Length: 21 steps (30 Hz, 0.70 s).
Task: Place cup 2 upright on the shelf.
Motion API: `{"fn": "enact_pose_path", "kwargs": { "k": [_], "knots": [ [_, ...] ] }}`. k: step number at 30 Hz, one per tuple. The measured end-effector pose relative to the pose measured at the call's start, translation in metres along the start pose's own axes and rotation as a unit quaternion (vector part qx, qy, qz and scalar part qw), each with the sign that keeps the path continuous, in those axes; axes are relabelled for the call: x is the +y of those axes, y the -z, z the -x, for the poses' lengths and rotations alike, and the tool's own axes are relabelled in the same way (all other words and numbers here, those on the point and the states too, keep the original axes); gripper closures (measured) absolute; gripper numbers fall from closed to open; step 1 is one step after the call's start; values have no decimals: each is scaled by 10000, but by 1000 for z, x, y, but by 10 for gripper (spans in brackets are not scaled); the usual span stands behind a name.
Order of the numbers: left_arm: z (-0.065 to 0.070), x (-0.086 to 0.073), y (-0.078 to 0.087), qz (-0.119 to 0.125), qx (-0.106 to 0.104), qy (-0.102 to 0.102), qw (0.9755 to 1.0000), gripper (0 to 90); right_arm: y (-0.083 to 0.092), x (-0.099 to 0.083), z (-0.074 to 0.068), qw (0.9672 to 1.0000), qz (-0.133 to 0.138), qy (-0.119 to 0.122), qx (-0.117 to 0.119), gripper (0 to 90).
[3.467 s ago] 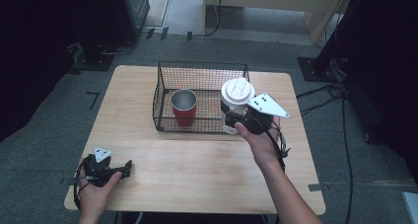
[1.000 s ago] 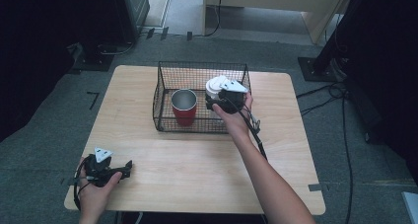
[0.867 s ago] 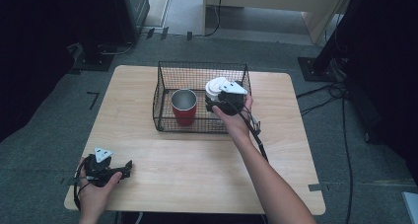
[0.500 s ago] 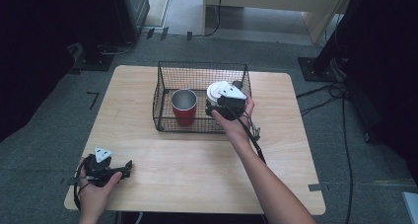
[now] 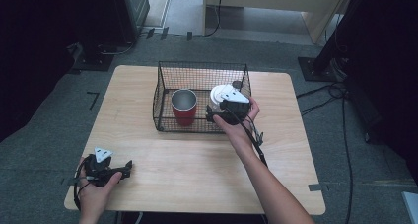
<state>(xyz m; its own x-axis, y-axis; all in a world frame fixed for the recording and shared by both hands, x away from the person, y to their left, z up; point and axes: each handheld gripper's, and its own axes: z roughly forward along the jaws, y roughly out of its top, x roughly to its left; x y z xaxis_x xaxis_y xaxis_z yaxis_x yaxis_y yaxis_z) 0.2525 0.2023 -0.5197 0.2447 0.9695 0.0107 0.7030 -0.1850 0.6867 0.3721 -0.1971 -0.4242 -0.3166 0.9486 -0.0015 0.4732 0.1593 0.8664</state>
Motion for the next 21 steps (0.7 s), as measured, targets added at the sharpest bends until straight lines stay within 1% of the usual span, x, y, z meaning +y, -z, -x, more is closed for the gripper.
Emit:
{"fn": "enact_pose_path", "kwargs": {
  "k": [2,4,6,9,16,18,21],
  "knots": [
    [0,0,0,0,0,0,10000,0,2,-1,0,10000,-13,57,31,0],
    [0,0,0,0,0,1,10000,0,6,-2,0,9999,22,110,-72,0],
    [0,0,0,1,1,0,10000,0,9,-3,-1,9998,34,189,-6,0],
    [0,0,0,0,1,-1,10000,0,13,-6,-2,9996,43,287,30,0],
    [0,0,0,0,1,-1,10000,0,25,-13,2,9995,88,273,94,0],
    [0,0,0,0,2,-3,10000,0,30,-16,4,9993,101,323,137,0],
    [0,0,0,-1,0,-3,10000,0,36,-20,7,9993,123,309,150,0]
  ]
}}
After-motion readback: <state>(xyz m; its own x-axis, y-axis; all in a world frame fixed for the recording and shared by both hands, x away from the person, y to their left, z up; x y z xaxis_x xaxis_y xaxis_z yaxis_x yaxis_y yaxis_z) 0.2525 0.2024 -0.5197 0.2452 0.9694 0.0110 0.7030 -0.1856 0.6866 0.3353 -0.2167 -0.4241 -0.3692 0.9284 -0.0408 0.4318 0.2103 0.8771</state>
